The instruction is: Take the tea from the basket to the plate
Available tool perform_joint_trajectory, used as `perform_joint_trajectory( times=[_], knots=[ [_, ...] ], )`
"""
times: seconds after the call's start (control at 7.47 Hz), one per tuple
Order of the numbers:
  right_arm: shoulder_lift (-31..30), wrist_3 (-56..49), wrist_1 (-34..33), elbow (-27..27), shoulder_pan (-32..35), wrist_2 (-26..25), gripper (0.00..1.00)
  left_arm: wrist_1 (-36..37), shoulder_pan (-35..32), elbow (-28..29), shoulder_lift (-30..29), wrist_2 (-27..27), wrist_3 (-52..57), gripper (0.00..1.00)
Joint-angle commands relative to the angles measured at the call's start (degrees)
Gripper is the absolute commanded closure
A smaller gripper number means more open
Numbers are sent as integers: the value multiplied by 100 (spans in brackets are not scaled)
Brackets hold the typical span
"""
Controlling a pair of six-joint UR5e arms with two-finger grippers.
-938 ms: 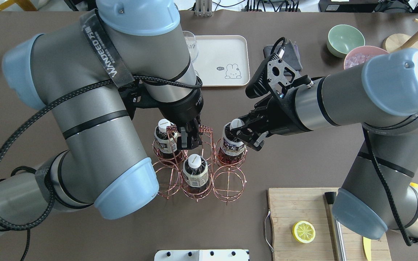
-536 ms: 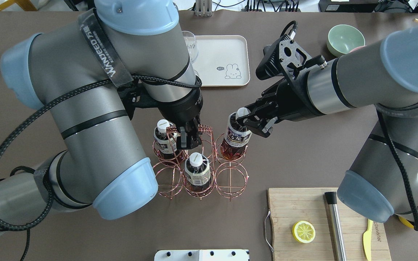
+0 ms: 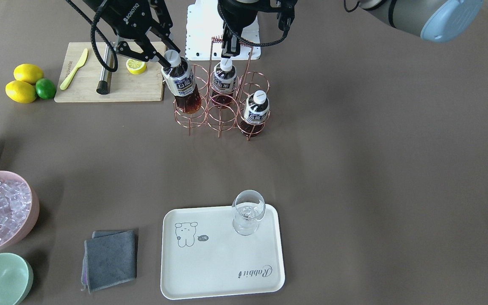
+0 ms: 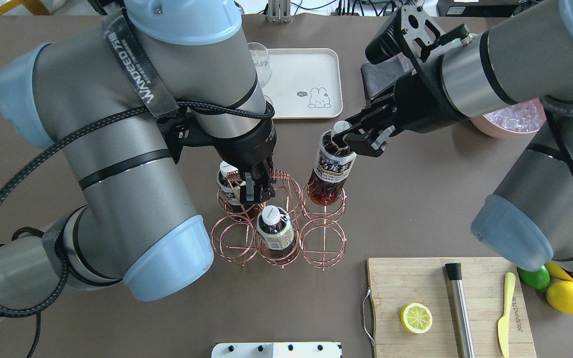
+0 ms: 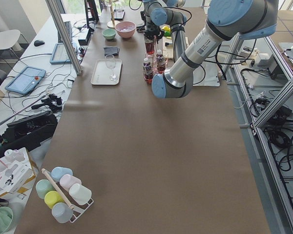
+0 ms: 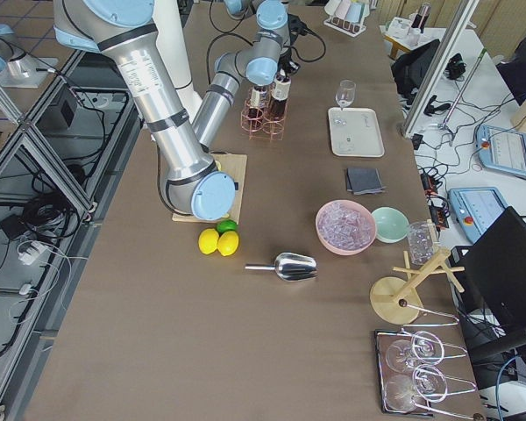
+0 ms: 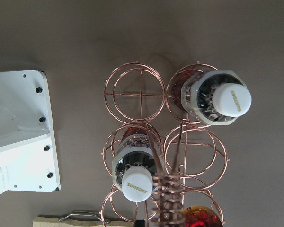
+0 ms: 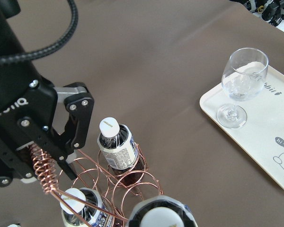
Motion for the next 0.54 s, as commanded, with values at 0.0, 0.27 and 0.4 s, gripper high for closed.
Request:
perform_joint_trajectory(
  times=[0.0,0.27,0.4],
  knots=[
    [272,9,-491,-17,530,351,100,14,-11,-17,-1,0,0,100],
    [387,0,-607,-217,872,351,100,14,-11,-17,-10,0,0,100],
    [535,0,-642,-463,1022,351,100,14,-11,-17,-10,0,0,100]
  ],
)
